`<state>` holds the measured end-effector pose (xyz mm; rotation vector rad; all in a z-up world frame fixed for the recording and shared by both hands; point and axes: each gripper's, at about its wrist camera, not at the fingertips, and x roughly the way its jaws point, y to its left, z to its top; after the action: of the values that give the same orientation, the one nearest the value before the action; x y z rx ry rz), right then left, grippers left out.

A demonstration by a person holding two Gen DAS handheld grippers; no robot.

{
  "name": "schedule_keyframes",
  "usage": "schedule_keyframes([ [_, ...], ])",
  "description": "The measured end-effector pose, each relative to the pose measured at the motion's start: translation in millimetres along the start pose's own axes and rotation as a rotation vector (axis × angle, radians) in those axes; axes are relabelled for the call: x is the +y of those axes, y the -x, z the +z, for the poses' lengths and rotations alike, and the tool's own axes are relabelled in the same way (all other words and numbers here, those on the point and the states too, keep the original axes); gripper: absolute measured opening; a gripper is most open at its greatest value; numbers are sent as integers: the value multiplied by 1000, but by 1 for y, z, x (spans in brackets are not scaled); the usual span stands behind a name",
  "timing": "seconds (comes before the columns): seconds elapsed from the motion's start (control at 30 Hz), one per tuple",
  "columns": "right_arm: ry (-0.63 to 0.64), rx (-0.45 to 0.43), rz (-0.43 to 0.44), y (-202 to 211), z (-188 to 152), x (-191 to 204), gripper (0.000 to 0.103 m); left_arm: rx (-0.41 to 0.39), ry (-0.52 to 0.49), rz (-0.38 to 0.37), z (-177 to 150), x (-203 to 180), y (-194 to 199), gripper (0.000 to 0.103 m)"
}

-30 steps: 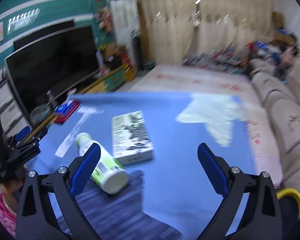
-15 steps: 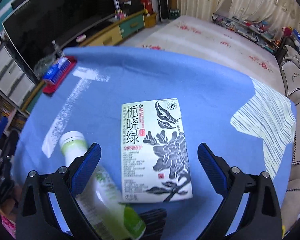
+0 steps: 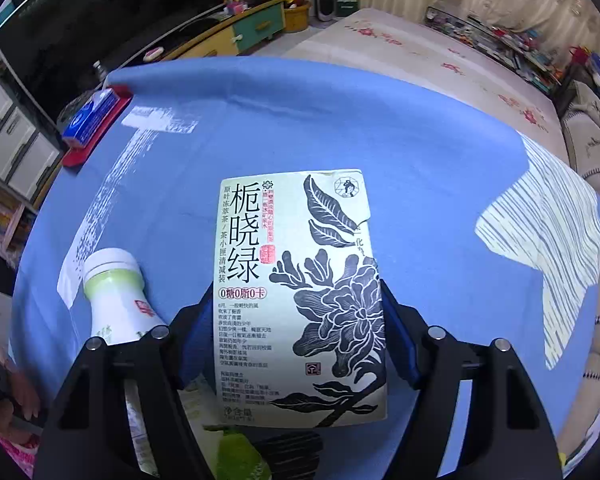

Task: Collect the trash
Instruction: 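Grasp the tea drink carton with the right gripper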

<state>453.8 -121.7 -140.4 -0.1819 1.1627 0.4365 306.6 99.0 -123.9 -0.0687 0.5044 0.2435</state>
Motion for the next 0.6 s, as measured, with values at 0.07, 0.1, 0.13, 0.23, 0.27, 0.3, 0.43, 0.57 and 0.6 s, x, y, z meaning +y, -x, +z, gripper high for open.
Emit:
schedule_keyframes([
  [0.07, -22, -8, -1, 3, -3, -6, 69, 0, -1, 0, 0, 0, 0, 95],
  [0.1, -37, -13, -5, 5, -5, -11, 69, -1, -2, 0, 0, -1, 0, 95],
  [0.13, -48, -17, -7, 7, -6, -14, 69, -1, -4, -1, 0, -2, 0, 95],
  [0.23, -94, -50, 0, 22, -17, -28, 69, -2, -11, -2, 0, -4, -1, 95],
  [0.27, -111, -65, 1, 30, -22, -34, 69, -3, -12, -3, 1, -4, -1, 95],
  [0.3, -127, -83, 1, 39, -29, -40, 69, -3, -13, -3, 1, -4, 0, 95],
  [0.43, -182, -150, 1, 75, -60, -65, 69, -3, -13, -2, 1, -5, 0, 96],
  [0.57, -253, -233, -14, 116, -112, -97, 69, -9, -23, -1, 1, -6, 1, 96],
  [0.6, -278, -248, -19, 125, -128, -107, 69, -9, -25, 0, 1, -7, 1, 96],
])
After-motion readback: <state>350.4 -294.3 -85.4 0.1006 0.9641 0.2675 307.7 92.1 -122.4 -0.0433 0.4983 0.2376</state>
